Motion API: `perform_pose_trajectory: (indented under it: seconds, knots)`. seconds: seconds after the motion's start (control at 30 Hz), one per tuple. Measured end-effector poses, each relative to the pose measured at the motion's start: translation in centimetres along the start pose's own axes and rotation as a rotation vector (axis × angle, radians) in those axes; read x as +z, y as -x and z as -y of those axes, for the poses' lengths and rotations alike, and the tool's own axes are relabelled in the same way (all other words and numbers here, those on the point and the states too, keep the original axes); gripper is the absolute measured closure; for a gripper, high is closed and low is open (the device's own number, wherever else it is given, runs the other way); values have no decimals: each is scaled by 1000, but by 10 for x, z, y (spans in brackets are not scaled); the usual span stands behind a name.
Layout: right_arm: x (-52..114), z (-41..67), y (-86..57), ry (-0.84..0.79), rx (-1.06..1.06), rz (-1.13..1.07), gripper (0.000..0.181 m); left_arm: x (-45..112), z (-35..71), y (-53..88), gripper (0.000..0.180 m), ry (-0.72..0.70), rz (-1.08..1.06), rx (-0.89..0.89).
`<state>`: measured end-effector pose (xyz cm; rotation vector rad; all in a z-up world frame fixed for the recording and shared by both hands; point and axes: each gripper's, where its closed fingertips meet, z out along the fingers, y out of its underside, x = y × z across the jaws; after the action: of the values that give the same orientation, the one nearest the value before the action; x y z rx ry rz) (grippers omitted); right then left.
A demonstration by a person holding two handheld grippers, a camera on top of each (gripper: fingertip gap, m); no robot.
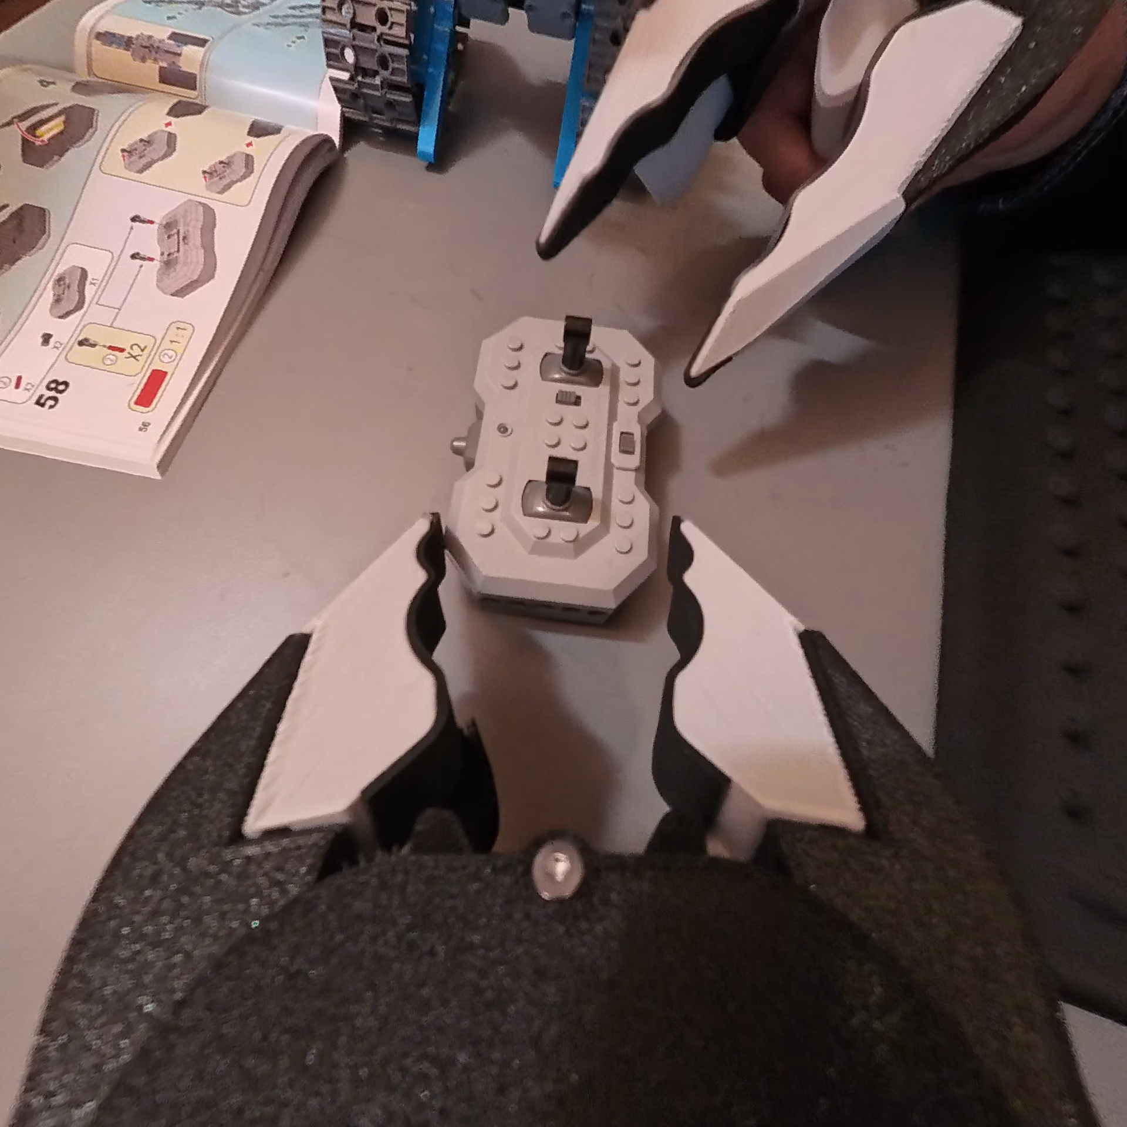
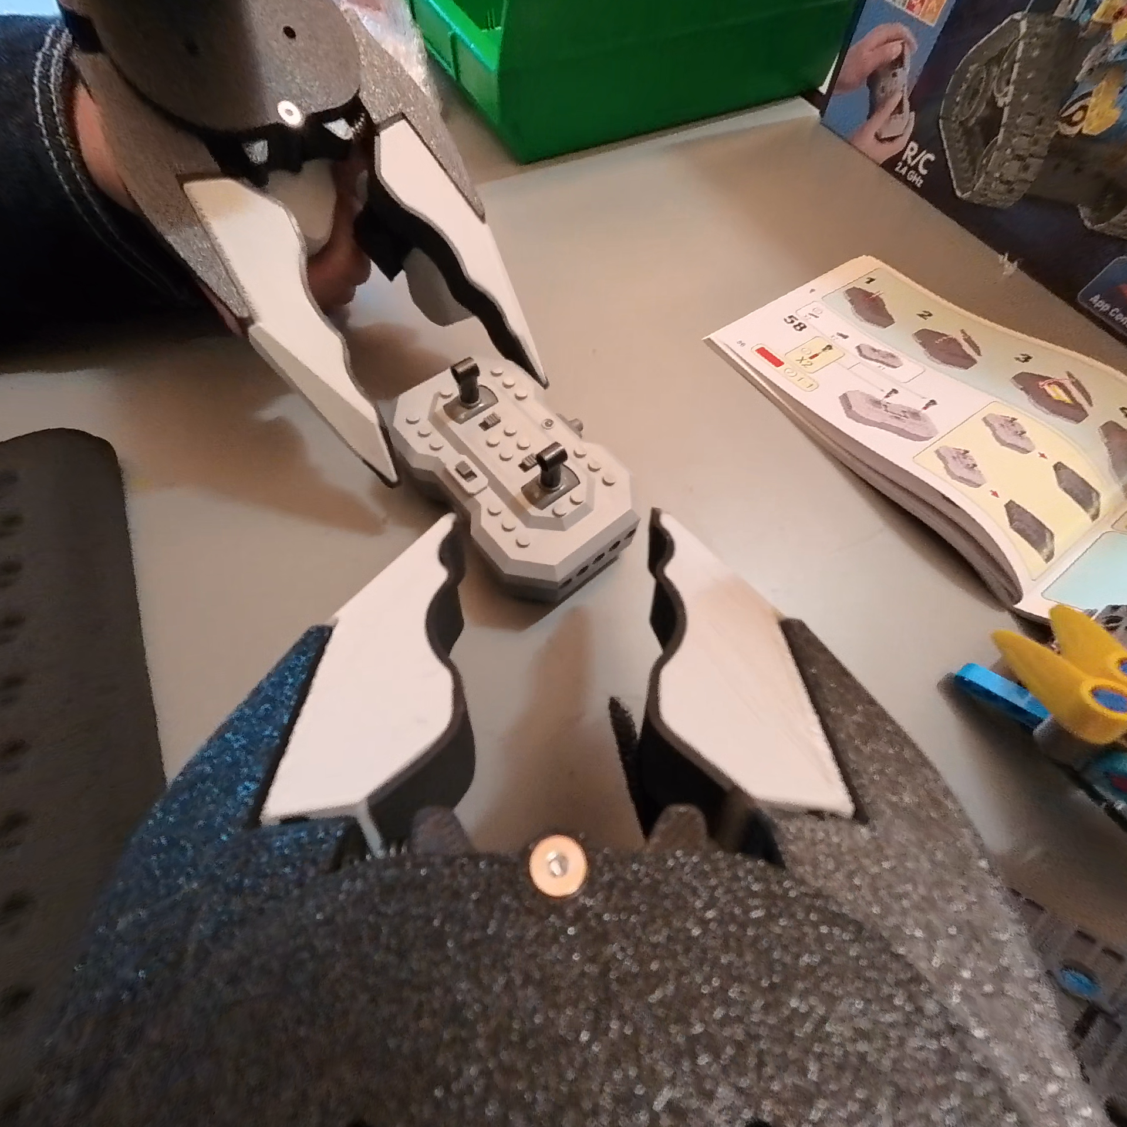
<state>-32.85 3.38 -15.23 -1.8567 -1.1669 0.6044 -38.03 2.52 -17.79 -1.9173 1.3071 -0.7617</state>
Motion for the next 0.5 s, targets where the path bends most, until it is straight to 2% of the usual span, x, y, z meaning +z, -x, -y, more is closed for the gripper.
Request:
perform_pose_trajectory:
  seconds: [0.1,0.5]
  knots:
    - [3,-2,0,7,47,5,110,1,-1,0,111,6,10,10]
    - [9,-7,6,36,91,38,114,2,0,-2,111,8,16,27]
